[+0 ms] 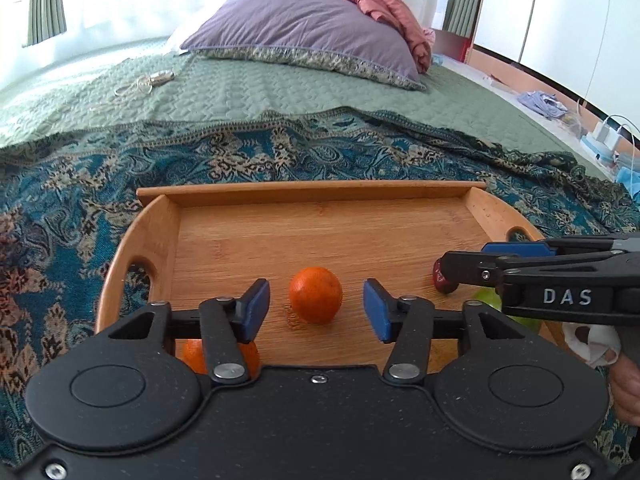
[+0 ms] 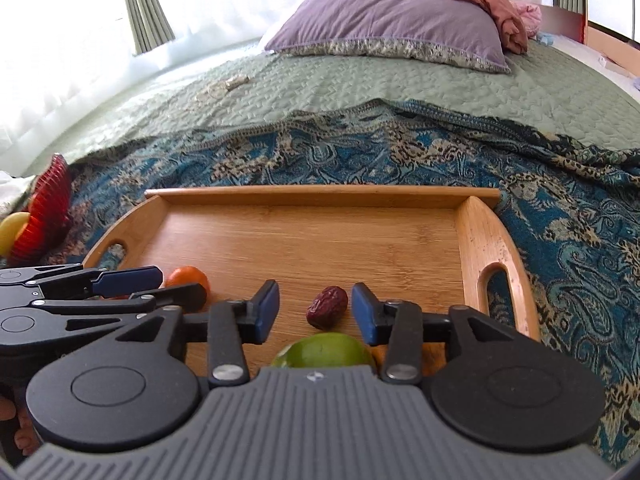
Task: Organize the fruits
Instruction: 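Lower the tangerine onto the tray and open the left gripper while the right gripper releases the date, then move the left gripper to the last loose tangerine while the right gripper moves to the other date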
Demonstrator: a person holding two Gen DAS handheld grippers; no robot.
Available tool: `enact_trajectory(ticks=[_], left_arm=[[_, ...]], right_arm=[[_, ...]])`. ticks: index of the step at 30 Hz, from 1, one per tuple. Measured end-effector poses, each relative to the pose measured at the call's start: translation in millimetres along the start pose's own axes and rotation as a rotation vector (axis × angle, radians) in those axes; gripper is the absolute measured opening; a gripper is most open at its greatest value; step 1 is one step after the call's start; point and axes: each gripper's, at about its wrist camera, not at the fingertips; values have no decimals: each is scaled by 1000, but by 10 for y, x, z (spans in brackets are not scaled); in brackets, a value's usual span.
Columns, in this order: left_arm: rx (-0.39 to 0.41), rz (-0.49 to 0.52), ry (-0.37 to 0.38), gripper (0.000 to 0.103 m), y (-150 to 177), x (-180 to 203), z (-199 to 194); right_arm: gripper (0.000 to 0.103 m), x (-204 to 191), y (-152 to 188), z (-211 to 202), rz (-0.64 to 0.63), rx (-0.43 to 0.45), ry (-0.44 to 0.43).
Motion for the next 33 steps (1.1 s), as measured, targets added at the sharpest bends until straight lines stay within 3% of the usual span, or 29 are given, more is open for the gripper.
enact_trajectory(ticks=[2,5,12,17,21,33], left_arm=[[27,15,-7,57,25,22,-111],[67,24,-7,72,74,54,-294],[130,42,8,85,273,121,-738],[161,30,16,87,475,183,-1012],[174,31,15,95,666,254,-1127],[122,64,20,98,1086,514,-1126]], right_arm=[[68,-8,25,-104,-5,28,-7],[78,-31,69,-264,-16,72,-17],[90,-33,271,-637,-30,164,-46],[92,-39,457,-877,-67,211,-17],[96,-45,627,-1047,-112,244,10],[103,-79,1244,-1277,-262,273,116]])
Point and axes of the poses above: each gripper's, at about its wrist camera, not at the fingertips, and z roughly the way its jaws point, x to its right, y to its underside, and after that the axes turned 3 degrees about -y, right-handed
